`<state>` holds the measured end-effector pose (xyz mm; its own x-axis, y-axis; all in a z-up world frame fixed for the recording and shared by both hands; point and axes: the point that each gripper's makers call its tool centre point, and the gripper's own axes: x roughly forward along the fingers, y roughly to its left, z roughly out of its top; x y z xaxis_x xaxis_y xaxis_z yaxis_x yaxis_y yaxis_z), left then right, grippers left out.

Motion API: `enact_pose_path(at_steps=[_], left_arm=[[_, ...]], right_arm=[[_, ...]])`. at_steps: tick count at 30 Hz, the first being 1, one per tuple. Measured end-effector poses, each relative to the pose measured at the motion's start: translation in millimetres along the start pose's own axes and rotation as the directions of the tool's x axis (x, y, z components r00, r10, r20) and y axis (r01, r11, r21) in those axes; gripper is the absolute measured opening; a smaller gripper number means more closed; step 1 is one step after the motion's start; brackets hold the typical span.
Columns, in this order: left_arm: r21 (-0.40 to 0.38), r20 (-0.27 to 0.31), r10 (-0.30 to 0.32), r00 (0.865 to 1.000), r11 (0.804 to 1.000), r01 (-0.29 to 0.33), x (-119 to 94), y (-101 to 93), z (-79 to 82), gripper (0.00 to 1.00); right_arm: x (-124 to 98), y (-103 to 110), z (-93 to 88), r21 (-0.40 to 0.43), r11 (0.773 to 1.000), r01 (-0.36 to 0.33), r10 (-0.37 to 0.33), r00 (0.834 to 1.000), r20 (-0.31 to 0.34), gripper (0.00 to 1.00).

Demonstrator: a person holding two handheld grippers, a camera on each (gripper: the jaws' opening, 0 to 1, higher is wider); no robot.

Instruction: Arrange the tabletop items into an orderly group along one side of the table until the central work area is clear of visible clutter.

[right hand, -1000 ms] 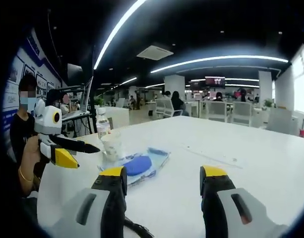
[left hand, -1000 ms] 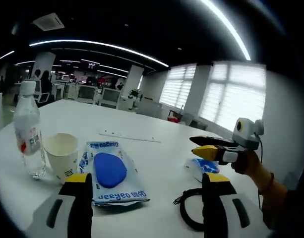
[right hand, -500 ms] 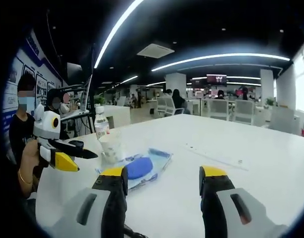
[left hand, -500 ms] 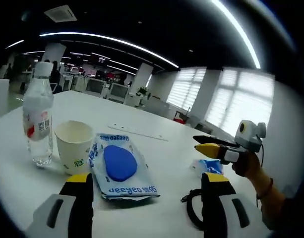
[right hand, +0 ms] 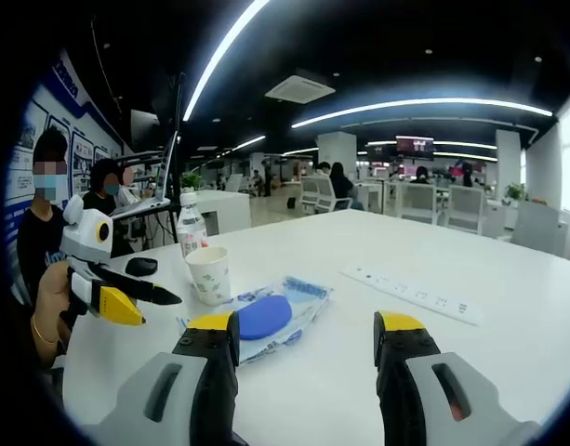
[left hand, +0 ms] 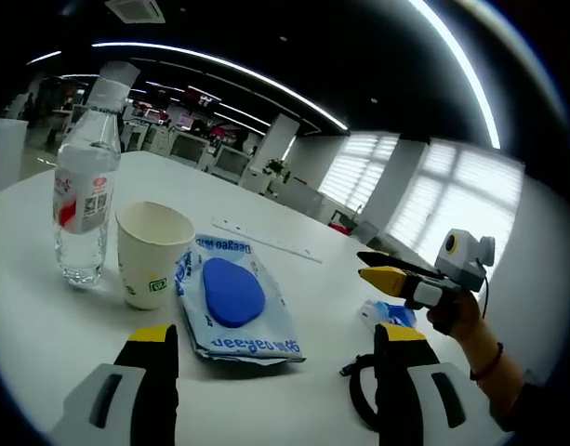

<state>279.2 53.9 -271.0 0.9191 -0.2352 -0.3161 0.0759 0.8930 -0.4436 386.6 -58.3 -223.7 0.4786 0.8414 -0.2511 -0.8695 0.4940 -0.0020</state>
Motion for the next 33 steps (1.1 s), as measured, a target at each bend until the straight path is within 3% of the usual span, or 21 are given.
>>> enact_pose_path(at_steps=[8,14,26,33], left_arm=[[-0.039,-0.015,0.016,1.0,0.999,-0.016,1,6.8,-4.9,0.86],[-0.056,-0.013,0.02,1.0,0.998,-0.02,5,8.7,-4.6,0.86],[-0.153,-0.023,0.024,0.999,0.988,-0.028,13,16.3,-9.4,0.8],[-0.167,-0.042,0.033,0.999,0.985,-0.04,17,19.1,-16.6,0.78]], right_arm=[[24,-1,1.2,-0.006,1.0,-0.005,0.005,1.0,-0.03,0.56],[33,3,4.7,-0.011,1.0,-0.005,0.005,1.0,-0.014,0.53],[55,6,2.0,-0.022,1.0,-0.016,0.015,0.999,-0.051,0.54],[64,4,-1.0,-0.008,1.0,-0.01,0.009,0.998,-0.064,0.54]])
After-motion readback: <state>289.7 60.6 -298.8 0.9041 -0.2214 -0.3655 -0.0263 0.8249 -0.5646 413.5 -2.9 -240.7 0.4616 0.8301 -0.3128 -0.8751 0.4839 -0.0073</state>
